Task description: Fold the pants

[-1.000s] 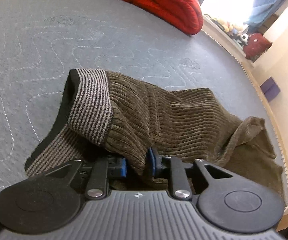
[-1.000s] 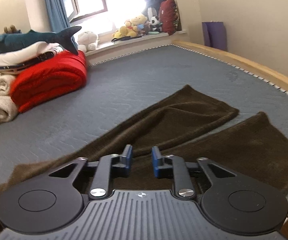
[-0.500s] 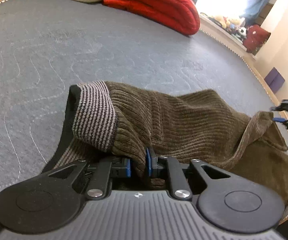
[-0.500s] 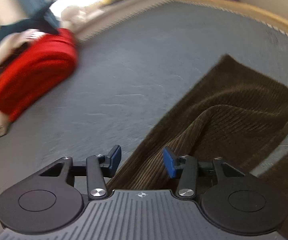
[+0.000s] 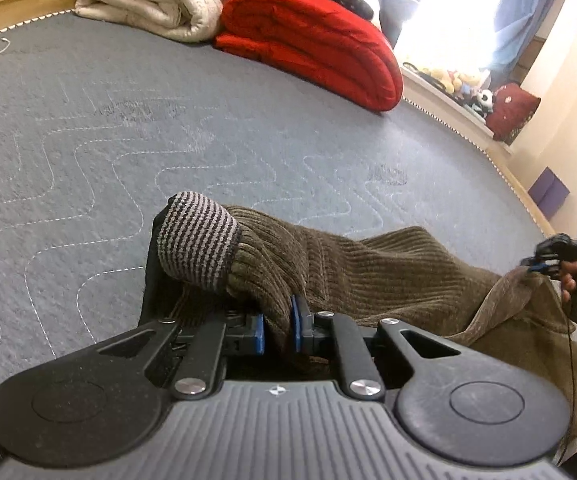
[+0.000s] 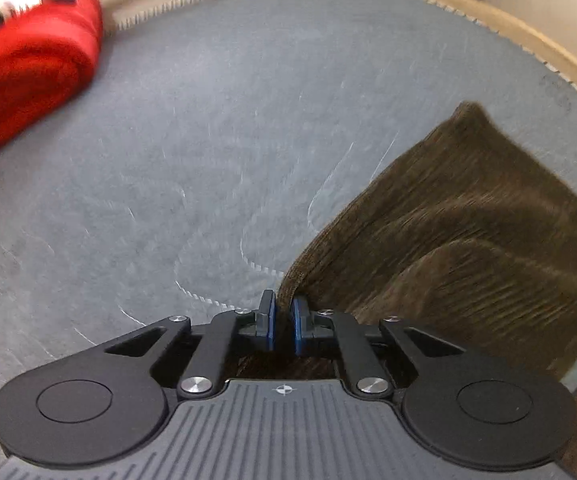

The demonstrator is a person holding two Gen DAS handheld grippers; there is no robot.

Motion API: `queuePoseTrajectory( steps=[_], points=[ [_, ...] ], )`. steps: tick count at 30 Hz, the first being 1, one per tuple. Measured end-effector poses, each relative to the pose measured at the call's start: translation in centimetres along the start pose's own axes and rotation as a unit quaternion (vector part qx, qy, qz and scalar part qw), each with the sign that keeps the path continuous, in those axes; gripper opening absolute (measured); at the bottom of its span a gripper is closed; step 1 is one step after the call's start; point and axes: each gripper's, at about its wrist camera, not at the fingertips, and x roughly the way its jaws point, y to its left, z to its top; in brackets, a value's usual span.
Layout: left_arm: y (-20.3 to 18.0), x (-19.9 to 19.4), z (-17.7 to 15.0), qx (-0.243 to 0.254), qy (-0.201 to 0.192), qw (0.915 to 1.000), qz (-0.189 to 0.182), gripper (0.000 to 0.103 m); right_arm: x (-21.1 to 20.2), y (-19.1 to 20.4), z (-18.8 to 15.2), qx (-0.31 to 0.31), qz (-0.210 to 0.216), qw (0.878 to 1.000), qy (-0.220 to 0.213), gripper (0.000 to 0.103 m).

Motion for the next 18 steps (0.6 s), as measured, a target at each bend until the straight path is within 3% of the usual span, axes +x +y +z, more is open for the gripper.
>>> queuePoseTrajectory(
  steps=[6, 9, 12, 14, 16, 18],
  points=[
    [0.3, -1.9, 0.7, -0.012, -0.025, 0.9996, -0.010, 0.011, -12.0, -4.3, -1.9, 0.062, 0.025, 0.991, -0.112, 0.007],
    [1.0, -3.3, 0.9, -0.027, -0.035, 0.9990, -0.006, 0.009, -19.4, -7.5, -6.3, 0.111, 0.041, 0.978, -0.170, 0.007],
    [1.4, -4.7, 0.7, -0.034, -0.034, 0.9989, 0.000, 0.009, -24.5, -10.2, -12.7, 0.149, 0.023, 0.968, -0.199, 0.007],
    [1.4, -5.3, 0.2, -0.021, -0.019, 0.9995, 0.012, 0.009, -26.0, -12.0, -16.6, 0.176, 0.000, 0.967, -0.183, 0.007],
    [1.4, -5.4, -0.3, -0.018, 0.008, 0.9995, 0.027, 0.010, -25.9, -13.2, -18.9, 0.202, -0.016, 0.970, -0.132, 0.007],
    [1.2, -5.4, -0.7, -0.018, 0.030, 0.9982, 0.049, 0.019, -24.2, -13.6, -20.9, 0.170, -0.048, 0.982, -0.066, 0.008]
  ],
)
